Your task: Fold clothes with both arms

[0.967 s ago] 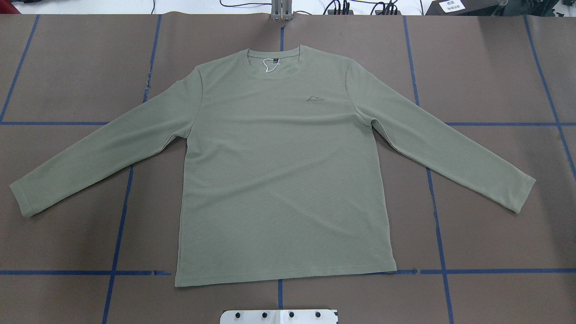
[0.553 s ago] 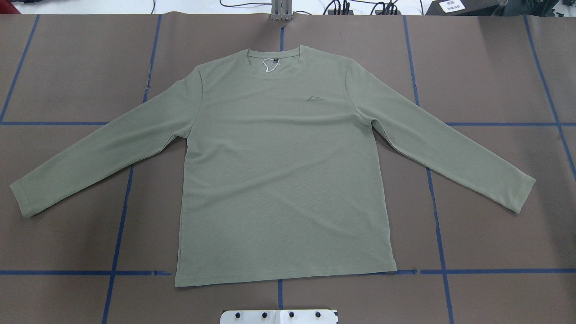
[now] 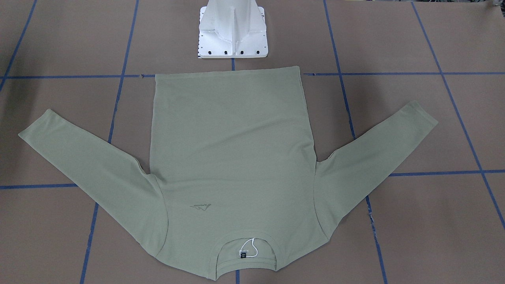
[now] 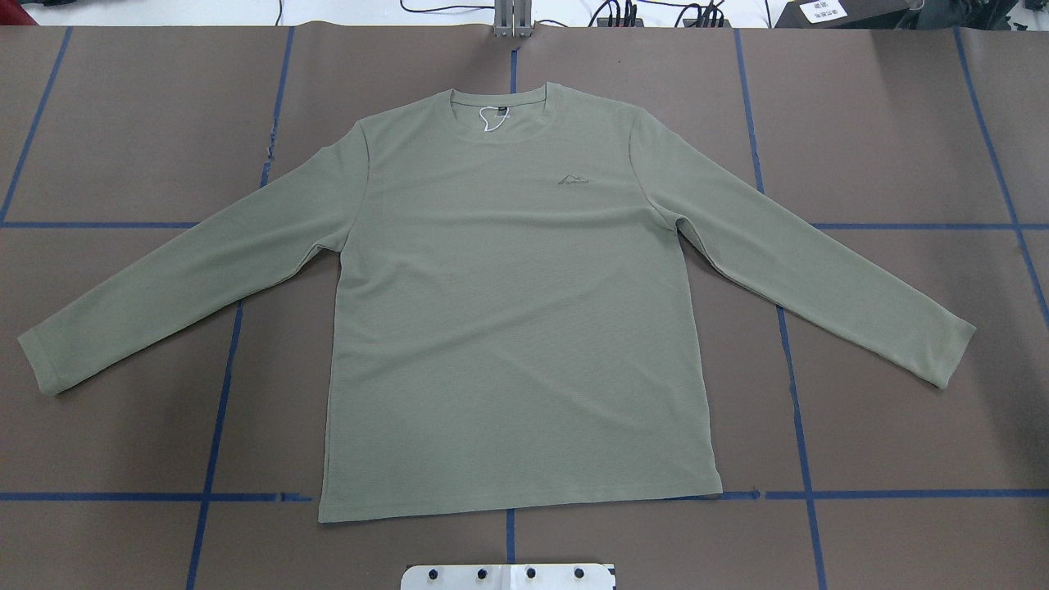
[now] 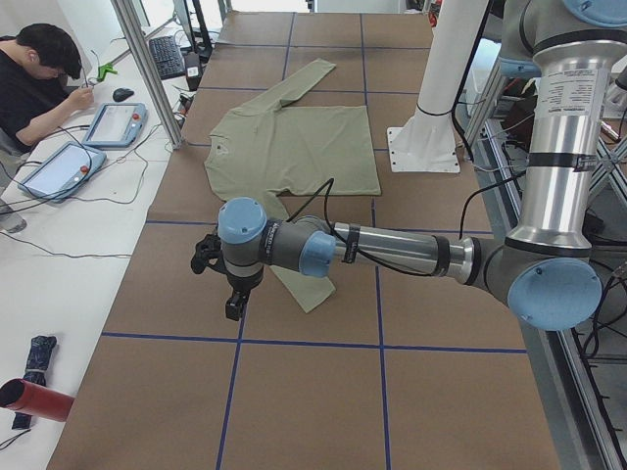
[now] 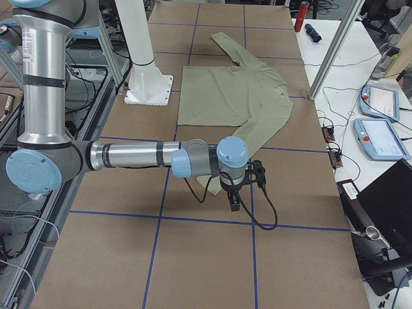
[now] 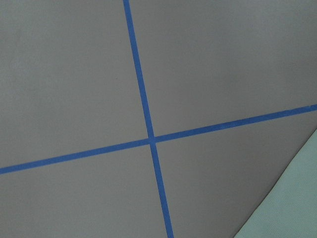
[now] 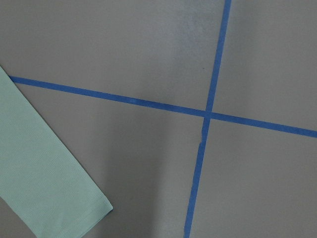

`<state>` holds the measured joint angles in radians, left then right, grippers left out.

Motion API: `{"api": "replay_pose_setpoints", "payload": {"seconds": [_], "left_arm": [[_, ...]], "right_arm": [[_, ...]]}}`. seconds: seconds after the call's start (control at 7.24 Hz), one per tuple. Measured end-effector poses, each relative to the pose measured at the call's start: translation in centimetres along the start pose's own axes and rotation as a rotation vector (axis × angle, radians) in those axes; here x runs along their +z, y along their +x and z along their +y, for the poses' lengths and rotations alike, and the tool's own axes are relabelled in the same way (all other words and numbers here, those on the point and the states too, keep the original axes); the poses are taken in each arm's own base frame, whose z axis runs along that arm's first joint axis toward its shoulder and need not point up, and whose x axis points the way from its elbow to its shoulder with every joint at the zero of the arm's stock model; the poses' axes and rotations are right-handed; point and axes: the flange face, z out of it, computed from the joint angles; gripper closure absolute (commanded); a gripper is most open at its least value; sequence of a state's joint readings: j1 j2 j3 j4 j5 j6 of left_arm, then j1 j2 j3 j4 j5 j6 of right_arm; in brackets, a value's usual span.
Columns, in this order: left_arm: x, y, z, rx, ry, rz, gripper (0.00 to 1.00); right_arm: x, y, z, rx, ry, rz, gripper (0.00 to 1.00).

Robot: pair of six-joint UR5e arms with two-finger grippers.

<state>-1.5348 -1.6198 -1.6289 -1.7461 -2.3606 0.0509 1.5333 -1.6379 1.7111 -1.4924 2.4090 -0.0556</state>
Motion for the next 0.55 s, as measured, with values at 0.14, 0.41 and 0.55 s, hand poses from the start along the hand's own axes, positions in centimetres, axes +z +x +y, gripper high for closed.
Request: {"api": "replay_pose_setpoints", "payload": {"seconds": [0.14, 0.41, 0.55], "left_arm": [[0.4, 0.1, 0.0, 0.023, 0.015, 0.005, 0.0], [1.0, 0.2, -0.5, 0.061, 0.042, 0.008, 0.0], [1.1, 0.1, -0.5, 0.072, 0.052, 0.009, 0.0]], "right_arm": [[1.7, -0.7, -0.3, -0.02, -0.028, -0.006, 0.0], [5.4, -4.1, -1.3, -0.074, -0.022, -0.013, 0.0], [7.5, -6.6, -1.3, -0.07, 0.007, -0.005, 0.0]]}}
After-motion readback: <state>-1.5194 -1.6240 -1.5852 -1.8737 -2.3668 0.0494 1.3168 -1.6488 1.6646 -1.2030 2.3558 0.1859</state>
